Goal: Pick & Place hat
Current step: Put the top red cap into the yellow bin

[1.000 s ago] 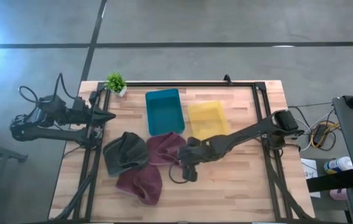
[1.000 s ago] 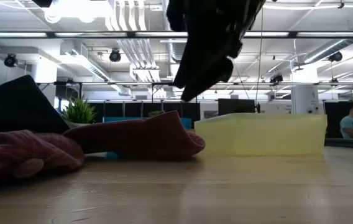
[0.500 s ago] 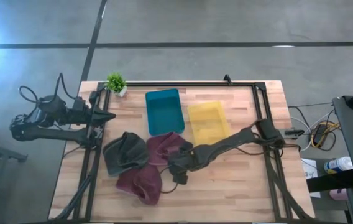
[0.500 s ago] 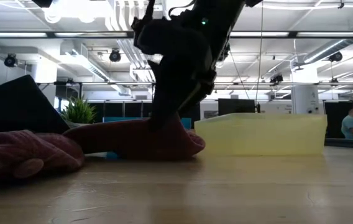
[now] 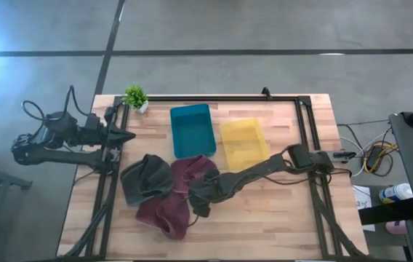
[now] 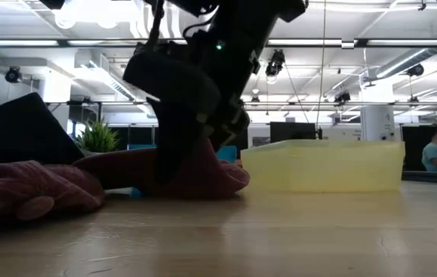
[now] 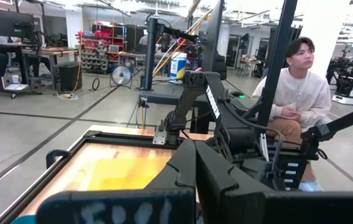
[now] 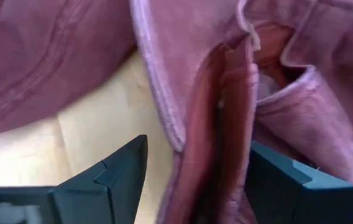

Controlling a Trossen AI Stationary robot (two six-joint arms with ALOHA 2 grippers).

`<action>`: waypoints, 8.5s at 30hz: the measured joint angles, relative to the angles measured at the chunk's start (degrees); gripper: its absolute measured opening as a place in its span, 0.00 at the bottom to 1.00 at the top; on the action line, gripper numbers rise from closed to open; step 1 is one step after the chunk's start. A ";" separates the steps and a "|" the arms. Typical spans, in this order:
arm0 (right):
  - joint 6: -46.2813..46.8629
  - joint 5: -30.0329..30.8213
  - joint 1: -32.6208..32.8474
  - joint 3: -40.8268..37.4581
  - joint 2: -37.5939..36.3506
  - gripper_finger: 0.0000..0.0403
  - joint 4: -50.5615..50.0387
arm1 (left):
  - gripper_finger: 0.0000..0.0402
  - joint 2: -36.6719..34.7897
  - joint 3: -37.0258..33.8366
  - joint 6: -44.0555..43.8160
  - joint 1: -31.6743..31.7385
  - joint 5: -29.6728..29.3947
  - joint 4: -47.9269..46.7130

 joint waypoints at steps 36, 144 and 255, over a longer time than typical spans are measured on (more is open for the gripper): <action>8.66 -43.30 -6.16 -0.25 -14.34 0.04 -5.64 | 0.00 0.00 0.02 0.01 -0.04 0.01 -0.02; -5.71 -17.93 13.96 -13.23 -21.61 0.64 -14.89 | 0.00 -0.02 0.01 -0.01 -0.02 0.00 -0.07; -40.16 -29.35 -2.23 -15.94 -11.84 0.55 -1.00 | 0.00 -0.02 0.00 -0.01 -0.02 0.00 -0.07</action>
